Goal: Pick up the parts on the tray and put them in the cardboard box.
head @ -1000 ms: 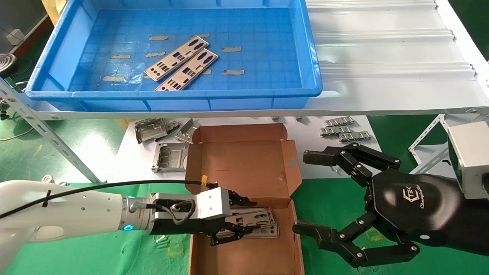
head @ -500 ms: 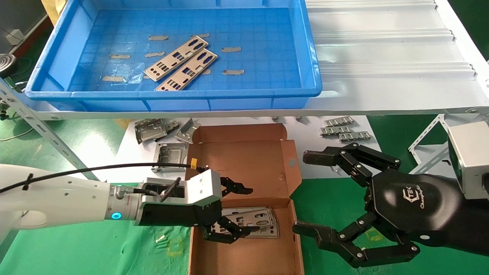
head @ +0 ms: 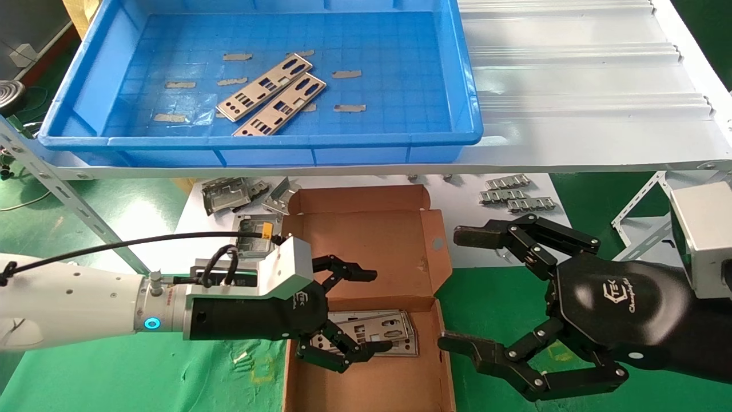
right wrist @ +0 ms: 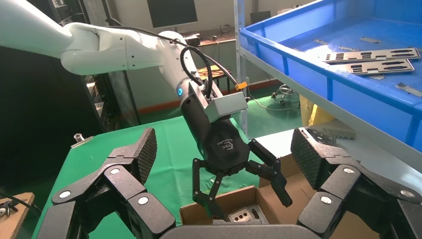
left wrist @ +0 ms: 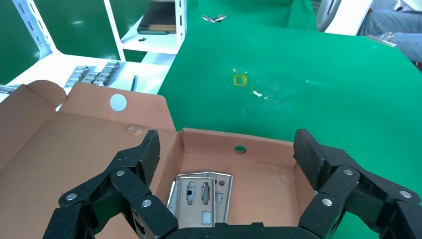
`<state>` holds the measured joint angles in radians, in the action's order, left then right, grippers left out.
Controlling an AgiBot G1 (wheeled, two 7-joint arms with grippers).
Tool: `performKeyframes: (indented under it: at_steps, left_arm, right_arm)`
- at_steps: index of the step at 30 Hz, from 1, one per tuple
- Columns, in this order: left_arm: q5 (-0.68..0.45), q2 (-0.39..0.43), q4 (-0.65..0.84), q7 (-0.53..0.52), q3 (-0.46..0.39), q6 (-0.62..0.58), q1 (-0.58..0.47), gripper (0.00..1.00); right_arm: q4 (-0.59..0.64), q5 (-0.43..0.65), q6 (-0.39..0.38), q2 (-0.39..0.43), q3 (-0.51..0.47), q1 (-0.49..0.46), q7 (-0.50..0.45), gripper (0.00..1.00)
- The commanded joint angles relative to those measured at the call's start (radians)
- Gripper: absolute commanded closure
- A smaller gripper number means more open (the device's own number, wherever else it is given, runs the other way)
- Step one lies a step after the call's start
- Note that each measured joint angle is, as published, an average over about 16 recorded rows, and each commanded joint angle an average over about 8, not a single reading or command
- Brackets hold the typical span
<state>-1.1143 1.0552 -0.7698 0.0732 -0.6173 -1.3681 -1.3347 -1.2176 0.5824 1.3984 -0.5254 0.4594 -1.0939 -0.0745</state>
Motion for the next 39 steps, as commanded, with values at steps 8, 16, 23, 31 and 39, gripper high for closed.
performKeyframes:
  at_steps: [8, 16, 23, 31, 39]
  left_arm:
    - [0.03, -0.04, -0.049, -0.022, 0.028, -0.006, 0.023, 0.0]
    - [0.082, -0.1, -0.119, -0.058, 0.074, -0.024, 0.058, 0.0]
    - [0.129, -0.153, -0.18, -0.089, 0.114, -0.04, 0.089, 0.0]
    - [0.182, -0.213, -0.249, -0.124, 0.161, -0.058, 0.125, 0.0]
    - [0.235, -0.274, -0.319, -0.16, 0.207, -0.076, 0.16, 0.0]
  right_arm:
    - [0.0, 0.0, 0.0, 0.0, 0.0, 0.0, 0.0, 0.0]
    - [0.0, 0.0, 0.0, 0.0, 0.0, 0.0, 0.0, 0.0]
    - [0.0, 0.0, 0.0, 0.0, 0.0, 0.0, 0.0, 0.0]
    - [0.0, 0.0, 0.0, 0.0, 0.0, 0.0, 0.0, 0.0]
    - [0.0, 0.0, 0.0, 0.0, 0.0, 0.0, 0.0, 0.0]
